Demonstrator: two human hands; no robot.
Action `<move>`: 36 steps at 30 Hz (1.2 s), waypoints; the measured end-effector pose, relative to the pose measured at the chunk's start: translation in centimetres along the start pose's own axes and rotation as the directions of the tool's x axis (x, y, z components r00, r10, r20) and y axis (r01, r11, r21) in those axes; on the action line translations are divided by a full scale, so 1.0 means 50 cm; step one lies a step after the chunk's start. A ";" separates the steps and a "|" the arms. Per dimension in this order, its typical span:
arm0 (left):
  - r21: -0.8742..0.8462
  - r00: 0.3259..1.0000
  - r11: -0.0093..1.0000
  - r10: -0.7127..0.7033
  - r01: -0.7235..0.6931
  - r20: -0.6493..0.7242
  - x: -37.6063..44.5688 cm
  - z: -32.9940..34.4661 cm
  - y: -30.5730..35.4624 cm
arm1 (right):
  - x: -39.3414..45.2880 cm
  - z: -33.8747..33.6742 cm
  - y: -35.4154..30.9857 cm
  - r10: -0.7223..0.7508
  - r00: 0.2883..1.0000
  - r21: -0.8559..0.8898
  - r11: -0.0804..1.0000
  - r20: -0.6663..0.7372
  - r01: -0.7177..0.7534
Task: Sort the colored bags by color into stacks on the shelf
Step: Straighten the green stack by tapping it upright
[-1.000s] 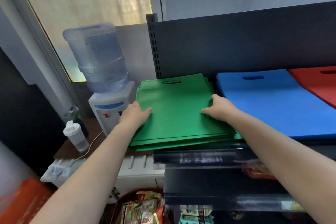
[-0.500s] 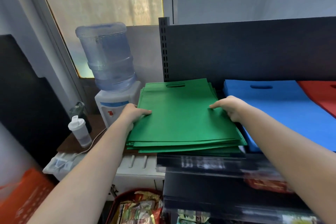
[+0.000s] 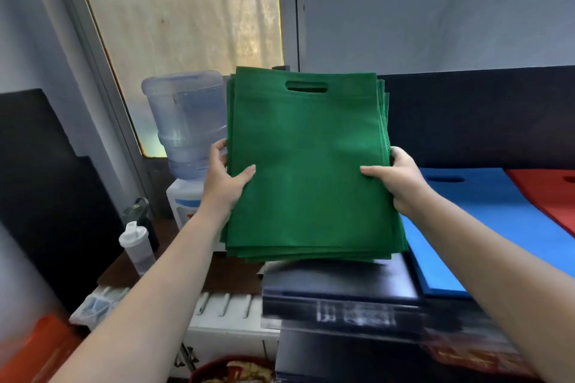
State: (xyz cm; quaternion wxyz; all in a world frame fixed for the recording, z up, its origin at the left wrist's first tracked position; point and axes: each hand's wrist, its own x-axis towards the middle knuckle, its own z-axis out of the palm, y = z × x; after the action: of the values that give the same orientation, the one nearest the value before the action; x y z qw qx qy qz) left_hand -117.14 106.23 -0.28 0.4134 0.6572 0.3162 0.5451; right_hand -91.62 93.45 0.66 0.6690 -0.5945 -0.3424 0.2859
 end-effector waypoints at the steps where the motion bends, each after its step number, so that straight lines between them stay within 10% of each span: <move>1: -0.001 0.999 0.999 0.047 -0.047 -0.011 0.006 0.004 0.011 | 0.007 0.000 -0.011 -0.065 0.998 0.018 0.998 -0.001 0.065; 8: -0.021 0.998 1.000 0.007 -0.006 0.056 0.001 0.024 0.004 | 0.015 -0.022 -0.014 -0.172 0.966 -0.153 0.967 0.195 0.203; 22: -0.322 0.998 0.947 0.013 0.006 0.059 0.007 0.035 0.013 | 0.025 -0.034 -0.041 -0.245 0.960 0.035 0.969 0.134 0.243; 36: -0.225 0.996 0.971 0.066 -0.080 -0.066 0.042 0.071 0.114 | 0.022 -0.033 -0.097 -0.401 0.916 0.018 0.916 -0.009 0.401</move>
State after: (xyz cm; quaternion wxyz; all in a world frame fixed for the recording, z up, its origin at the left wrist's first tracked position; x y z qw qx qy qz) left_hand -113.43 104.72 5.49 0.4561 0.6007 0.2393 0.6114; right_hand -89.78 92.72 5.52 0.7200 -0.5061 -0.4523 0.1446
